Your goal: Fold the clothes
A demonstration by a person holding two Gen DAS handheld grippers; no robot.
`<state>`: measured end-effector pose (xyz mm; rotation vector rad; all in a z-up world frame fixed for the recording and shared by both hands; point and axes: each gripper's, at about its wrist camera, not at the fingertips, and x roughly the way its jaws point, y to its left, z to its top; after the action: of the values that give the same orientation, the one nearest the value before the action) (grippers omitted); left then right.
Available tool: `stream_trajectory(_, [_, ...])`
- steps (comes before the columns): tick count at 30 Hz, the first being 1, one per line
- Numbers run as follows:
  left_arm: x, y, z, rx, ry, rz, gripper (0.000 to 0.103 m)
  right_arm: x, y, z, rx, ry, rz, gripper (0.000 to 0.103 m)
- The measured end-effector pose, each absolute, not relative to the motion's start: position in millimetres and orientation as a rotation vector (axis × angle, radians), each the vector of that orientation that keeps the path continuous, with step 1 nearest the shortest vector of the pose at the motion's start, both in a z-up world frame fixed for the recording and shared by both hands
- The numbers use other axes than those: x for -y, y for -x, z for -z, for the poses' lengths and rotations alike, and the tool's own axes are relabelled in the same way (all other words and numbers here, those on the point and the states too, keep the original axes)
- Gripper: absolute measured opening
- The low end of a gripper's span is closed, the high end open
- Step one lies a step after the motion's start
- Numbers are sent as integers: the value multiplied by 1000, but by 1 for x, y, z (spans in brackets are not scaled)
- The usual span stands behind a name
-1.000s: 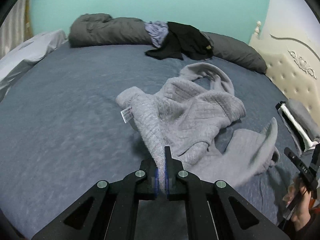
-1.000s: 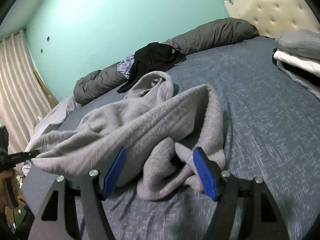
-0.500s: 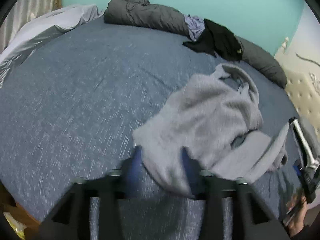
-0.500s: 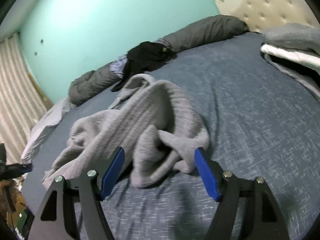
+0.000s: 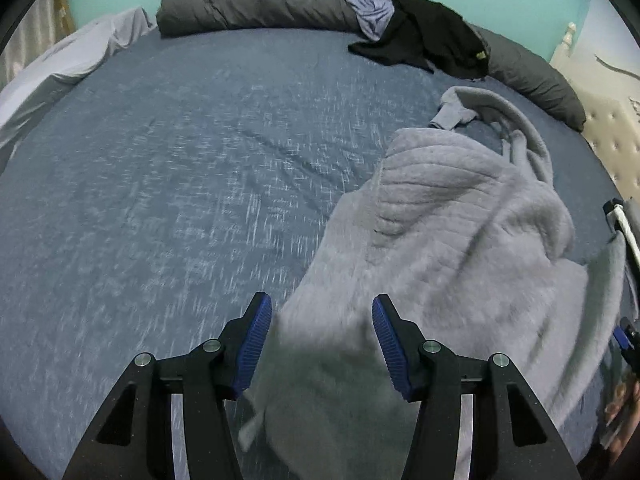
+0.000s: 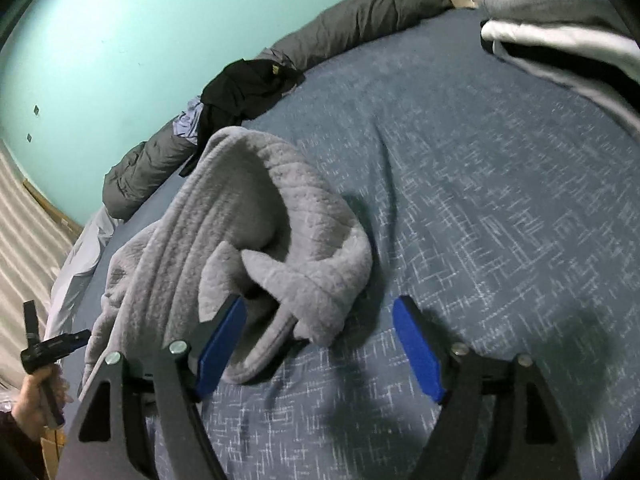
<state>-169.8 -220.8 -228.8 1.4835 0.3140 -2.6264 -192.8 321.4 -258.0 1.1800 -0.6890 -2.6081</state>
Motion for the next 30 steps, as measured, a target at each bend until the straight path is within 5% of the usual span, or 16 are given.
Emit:
stream_trajectory(14, [214,255,259,-273,-1587,2621,75,-307,221,276,647,-1240,2508,78])
stream_trajectory(25, [192,259,283,-237,-1649,2661,74,-308,220,281,639,-1240,2492,78])
stream_trajectory(28, [187,258,282,-177,-1656,2674,57,-310,220,283,635,-1237,2493,78])
stream_trajectory(30, [186,256,279,-161,-1646,2681,27,-312,219,284,638,-1236,2494,78])
